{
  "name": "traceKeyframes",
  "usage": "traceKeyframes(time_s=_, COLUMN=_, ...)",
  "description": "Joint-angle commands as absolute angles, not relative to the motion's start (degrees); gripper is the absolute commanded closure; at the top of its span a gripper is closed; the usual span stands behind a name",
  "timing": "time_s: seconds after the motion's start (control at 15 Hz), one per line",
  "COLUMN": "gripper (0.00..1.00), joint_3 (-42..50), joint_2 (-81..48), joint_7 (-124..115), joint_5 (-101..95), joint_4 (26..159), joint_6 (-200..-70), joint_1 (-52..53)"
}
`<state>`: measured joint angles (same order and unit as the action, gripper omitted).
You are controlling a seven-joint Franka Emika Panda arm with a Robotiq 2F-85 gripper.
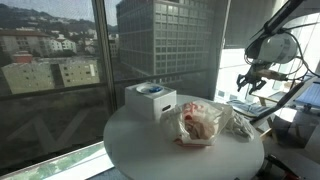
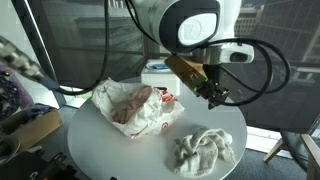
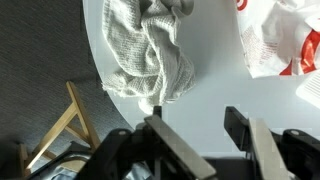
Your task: Remove all the objects from the plastic bag
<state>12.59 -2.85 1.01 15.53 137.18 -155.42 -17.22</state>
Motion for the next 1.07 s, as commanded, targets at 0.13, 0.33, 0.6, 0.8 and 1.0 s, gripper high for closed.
traceKeyframes(time_s=0.13, gripper=0.00, joint_3=9.4, joint_2=9.7, joint_7=-5.3, joint_5=4.6, joint_4=147.5, joint_6=-150.5, joint_1=-11.7)
traceKeyframes(time_s=0.33, gripper=0.00, joint_3=4.2, joint_2=10.8, joint_7=-7.5, joint_5=0.8, joint_4=149.5, joint_6=-145.7, joint_1=-7.6)
traceKeyframes(time_s=0.6, gripper=0.00, joint_3=-0.7, joint_2=5.2, joint_7=-10.3, joint_5=-2.7, joint_4=146.5, joint_6=-142.8, joint_1=-3.6)
traceKeyframes(time_s=0.8, gripper=0.00, joint_3=-2.5, joint_2=0.7, joint_7=-11.3, joint_5=-6.3, joint_4=144.1, joint_6=-143.3, joint_1=-1.6)
traceKeyframes(time_s=1.0, gripper=0.00, joint_3=-2.4, joint_2=-5.8, joint_7=-9.7, joint_5=-7.4, joint_4=140.6, joint_6=-143.7, joint_1=0.0)
